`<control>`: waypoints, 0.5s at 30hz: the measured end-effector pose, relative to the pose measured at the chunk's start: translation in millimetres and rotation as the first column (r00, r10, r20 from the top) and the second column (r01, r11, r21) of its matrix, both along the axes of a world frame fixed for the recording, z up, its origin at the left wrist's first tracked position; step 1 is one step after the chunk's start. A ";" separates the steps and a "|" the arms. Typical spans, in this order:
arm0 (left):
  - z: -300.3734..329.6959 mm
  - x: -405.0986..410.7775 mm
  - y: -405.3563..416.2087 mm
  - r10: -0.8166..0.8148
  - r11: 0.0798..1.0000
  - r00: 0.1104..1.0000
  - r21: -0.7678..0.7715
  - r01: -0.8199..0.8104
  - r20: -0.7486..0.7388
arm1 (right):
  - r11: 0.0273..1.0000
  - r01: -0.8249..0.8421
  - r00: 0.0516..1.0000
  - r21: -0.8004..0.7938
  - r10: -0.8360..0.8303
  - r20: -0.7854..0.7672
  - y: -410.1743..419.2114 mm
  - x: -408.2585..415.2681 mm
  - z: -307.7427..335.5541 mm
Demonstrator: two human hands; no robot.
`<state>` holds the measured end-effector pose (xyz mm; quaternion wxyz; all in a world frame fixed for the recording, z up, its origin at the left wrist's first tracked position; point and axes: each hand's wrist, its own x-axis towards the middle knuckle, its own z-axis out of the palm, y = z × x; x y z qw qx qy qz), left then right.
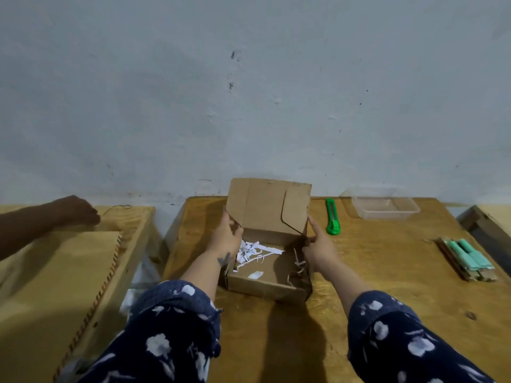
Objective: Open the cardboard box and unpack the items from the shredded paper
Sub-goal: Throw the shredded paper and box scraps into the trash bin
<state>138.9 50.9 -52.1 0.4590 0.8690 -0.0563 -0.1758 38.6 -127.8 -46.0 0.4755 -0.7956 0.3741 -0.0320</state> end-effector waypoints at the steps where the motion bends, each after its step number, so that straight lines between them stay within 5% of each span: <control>1: -1.2 2.8 -3.6 -0.013 1.000 1.000 -0.004 0.013 0.012 | 1.000 0.008 1.000 0.002 -0.008 0.001 -1.1 2.2 0.0; 8: -11.8 7.0 -25.1 -0.242 0.970 0.968 0.048 0.239 0.060 | 0.995 0.083 0.996 -0.060 -0.084 -0.023 -26.2 5.4 -3.9; 15: -16.1 2.1 -43.9 -0.247 0.968 0.968 0.044 0.245 0.035 | 0.987 0.069 0.995 -0.147 -0.079 -0.060 -41.8 -13.6 -1.1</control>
